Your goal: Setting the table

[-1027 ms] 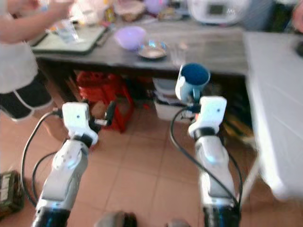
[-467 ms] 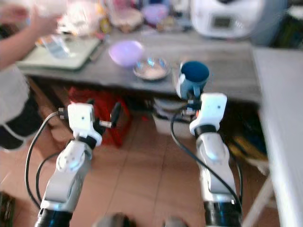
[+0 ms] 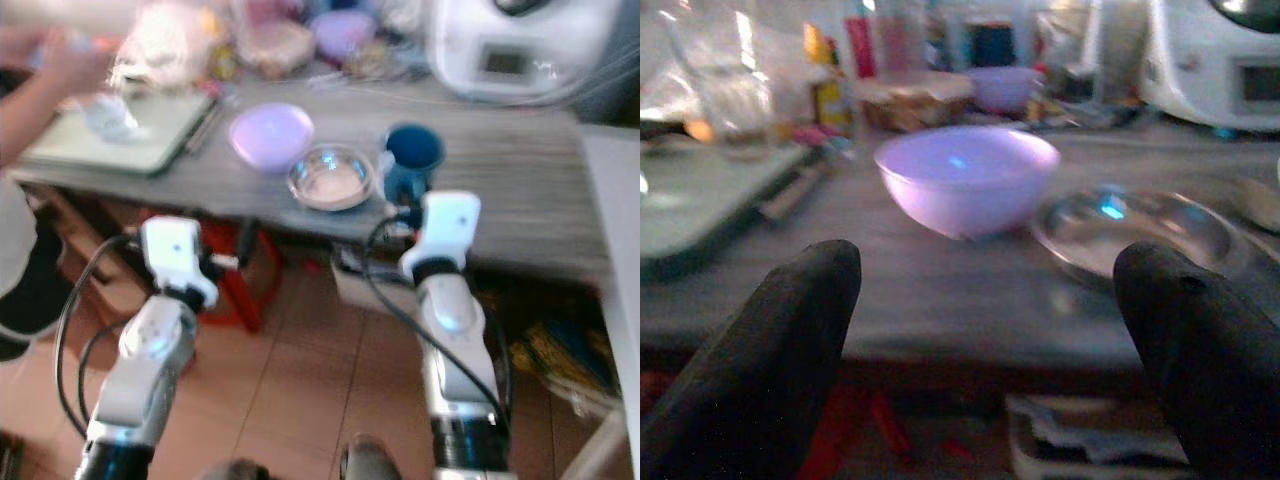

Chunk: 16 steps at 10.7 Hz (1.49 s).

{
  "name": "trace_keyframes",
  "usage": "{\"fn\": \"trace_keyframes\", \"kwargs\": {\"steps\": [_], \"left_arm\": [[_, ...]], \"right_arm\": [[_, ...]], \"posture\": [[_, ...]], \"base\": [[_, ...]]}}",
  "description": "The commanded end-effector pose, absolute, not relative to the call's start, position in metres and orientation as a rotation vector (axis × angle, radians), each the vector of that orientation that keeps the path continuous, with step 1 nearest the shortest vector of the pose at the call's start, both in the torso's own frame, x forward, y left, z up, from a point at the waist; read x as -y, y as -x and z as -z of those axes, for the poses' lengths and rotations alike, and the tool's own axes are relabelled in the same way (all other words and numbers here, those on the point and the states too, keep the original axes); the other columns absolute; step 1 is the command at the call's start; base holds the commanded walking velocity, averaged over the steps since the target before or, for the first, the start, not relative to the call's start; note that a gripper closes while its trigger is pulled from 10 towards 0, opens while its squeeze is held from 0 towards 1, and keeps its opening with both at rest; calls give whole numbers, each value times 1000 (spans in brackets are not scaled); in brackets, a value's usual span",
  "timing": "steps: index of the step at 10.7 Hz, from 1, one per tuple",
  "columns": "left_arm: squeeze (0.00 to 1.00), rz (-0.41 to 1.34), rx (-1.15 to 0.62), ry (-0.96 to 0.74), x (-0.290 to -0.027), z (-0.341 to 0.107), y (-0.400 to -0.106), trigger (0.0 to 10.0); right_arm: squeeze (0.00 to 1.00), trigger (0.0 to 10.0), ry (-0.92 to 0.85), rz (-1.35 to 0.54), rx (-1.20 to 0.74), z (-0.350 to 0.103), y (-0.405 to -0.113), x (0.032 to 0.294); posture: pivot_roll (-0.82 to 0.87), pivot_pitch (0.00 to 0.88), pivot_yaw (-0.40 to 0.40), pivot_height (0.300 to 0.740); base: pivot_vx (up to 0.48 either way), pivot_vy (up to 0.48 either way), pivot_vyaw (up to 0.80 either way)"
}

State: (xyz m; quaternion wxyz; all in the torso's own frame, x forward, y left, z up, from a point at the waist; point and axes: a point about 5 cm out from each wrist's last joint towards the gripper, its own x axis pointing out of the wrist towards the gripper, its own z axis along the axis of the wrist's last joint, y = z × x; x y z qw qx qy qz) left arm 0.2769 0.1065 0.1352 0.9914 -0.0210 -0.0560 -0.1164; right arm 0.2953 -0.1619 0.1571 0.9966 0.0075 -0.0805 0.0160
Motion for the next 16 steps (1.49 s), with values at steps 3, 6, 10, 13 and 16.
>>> {"fn": "trace_keyframes", "kwargs": {"steps": [3,6,10,13,16], "left_arm": [[0,218,115,18,-116,-135,-276,10000],[0,220,120,27,-121,-136,-264,10000],[0,209,100,9,-130,-135,-252,10000],[0,204,65,-8,-136,-130,-243,10000],[0,212,59,-2,-134,-131,-243,10000]], "right_arm": [[0,10000,-20,-58,208,-168,-300,151],[0,10000,35,40,234,-176,-311,162],[0,10000,53,78,214,-181,-330,177],[0,10000,89,86,122,-166,-333,184],[0,10000,113,116,61,-154,-325,186]], "posture": [[-36,73,79,740],[-15,93,70,740],[0,119,72,740],[14,142,71,740],[7,150,74,740]], "base": [[480,0,0],[160,0,0],[0,0,0],[0,0,0],[0,0,0]]}}
